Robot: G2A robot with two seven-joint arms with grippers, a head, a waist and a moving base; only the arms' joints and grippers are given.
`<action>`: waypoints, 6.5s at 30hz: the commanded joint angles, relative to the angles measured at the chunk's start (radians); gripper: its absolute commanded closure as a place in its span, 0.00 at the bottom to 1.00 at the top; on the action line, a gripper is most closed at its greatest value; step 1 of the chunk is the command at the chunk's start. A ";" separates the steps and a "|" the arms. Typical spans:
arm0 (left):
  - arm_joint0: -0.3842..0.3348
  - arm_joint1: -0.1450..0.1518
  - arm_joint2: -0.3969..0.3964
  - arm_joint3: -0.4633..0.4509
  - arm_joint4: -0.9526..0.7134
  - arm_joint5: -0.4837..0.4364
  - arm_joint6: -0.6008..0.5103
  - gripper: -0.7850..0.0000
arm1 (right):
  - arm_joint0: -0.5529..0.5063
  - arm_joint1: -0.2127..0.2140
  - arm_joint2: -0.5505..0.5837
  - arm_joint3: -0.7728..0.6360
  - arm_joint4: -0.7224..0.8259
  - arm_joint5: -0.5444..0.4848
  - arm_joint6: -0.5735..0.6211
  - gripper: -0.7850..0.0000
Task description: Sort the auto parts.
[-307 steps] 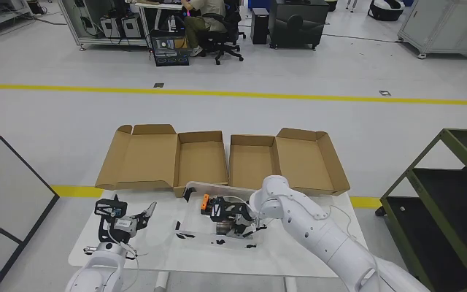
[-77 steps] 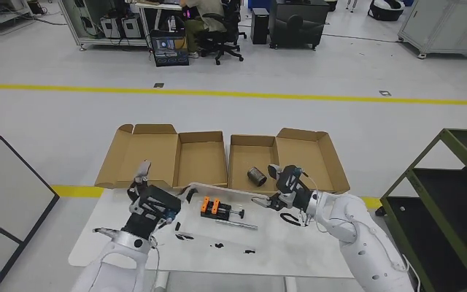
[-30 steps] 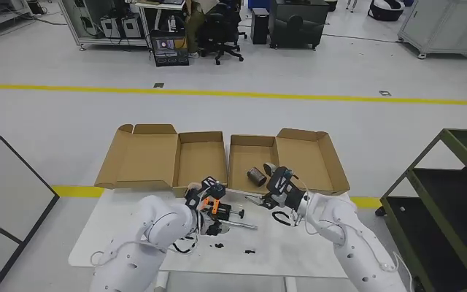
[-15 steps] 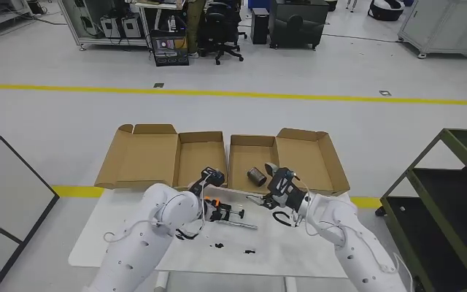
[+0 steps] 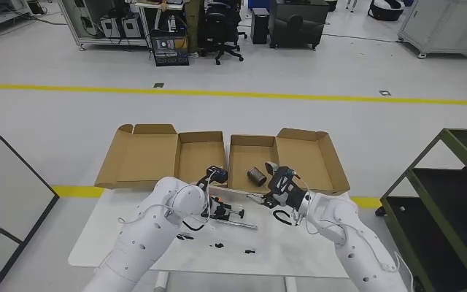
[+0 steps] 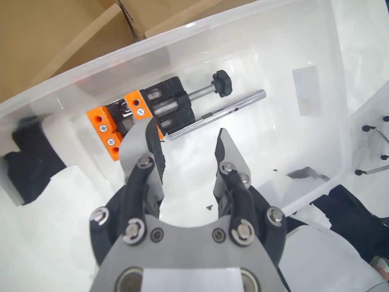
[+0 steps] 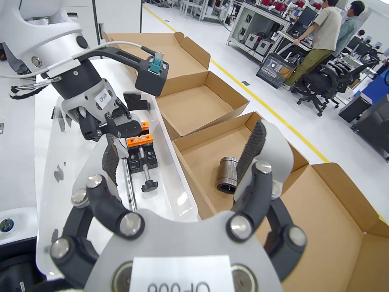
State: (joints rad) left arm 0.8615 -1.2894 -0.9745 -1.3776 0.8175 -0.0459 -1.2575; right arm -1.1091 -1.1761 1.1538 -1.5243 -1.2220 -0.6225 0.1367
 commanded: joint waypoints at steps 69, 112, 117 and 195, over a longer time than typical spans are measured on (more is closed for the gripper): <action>-0.309 -0.002 -0.045 0.199 0.018 0.038 0.089 1.00 | -0.018 0.012 0.009 -0.016 0.000 -0.047 -0.034 0.00; -0.580 -0.116 0.062 0.981 -0.221 -0.414 0.460 0.00 | -0.018 0.012 0.009 -0.016 0.000 -0.047 -0.034 0.00; -0.480 -0.044 -0.004 0.859 -0.217 -0.619 0.461 0.00 | -0.018 0.012 0.009 -0.016 0.000 -0.047 -0.034 0.00; -0.277 0.211 0.390 0.111 0.170 -0.966 0.793 0.09 | -0.022 0.178 0.034 0.016 0.359 -0.390 -0.206 0.00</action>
State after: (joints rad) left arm 0.5922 -1.0826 -0.6144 -1.2729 1.0066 -1.0122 -0.4633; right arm -1.1351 -1.0042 1.1945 -1.5100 -0.8679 -1.0123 -0.0668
